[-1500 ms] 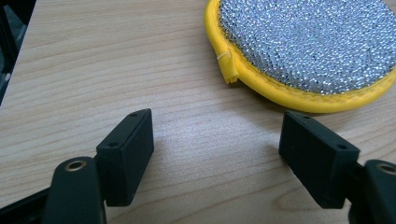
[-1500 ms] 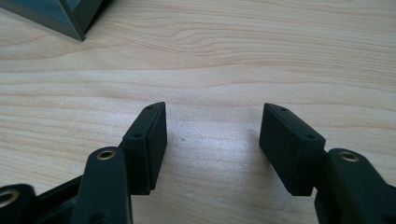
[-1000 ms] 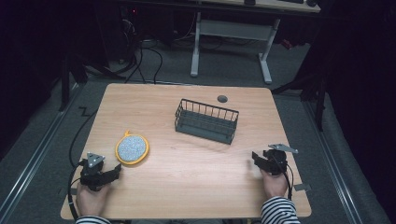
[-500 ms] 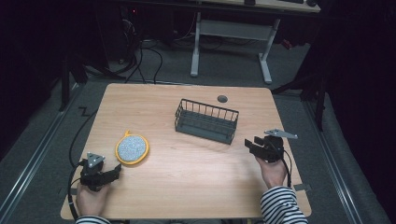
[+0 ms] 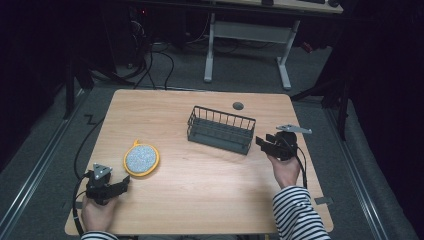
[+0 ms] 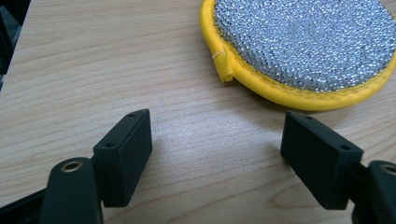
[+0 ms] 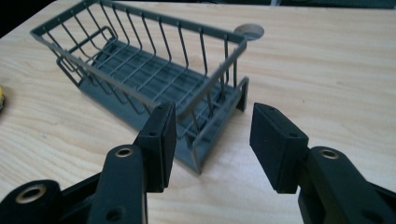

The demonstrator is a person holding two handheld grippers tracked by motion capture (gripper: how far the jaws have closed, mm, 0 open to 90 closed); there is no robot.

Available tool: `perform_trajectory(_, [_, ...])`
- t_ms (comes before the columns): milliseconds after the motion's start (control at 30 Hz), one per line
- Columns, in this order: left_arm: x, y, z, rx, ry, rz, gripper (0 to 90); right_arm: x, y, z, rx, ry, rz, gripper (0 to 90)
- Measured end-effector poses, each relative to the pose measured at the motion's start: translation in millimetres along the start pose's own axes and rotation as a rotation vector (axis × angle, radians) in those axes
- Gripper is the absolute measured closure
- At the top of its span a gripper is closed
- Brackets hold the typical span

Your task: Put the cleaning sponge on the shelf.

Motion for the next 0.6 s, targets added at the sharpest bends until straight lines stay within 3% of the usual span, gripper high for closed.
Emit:
perform_trajectory(233, [0.0, 0.0, 0.0, 0.0, 0.0, 0.0, 25.5, 13.4, 2.3, -21.4, -0.01, -0.028, 0.007, 50.4])
perform_trajectory(600, [0.0, -0.1, 0.0, 0.0, 0.0, 0.0, 25.5, 39.6, 6.3, -25.2, 0.019, -0.111, 0.001, 46.6])
Point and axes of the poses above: each handheld gripper's, and its own axes: x roughly forward along the jaws, z roughly out of its underside, y roughly to its right, the point moved 5 cm from there along x, roughly forward along the jaws, and after that the axes turned 15 degrees about -x, right-handed, at the moved point
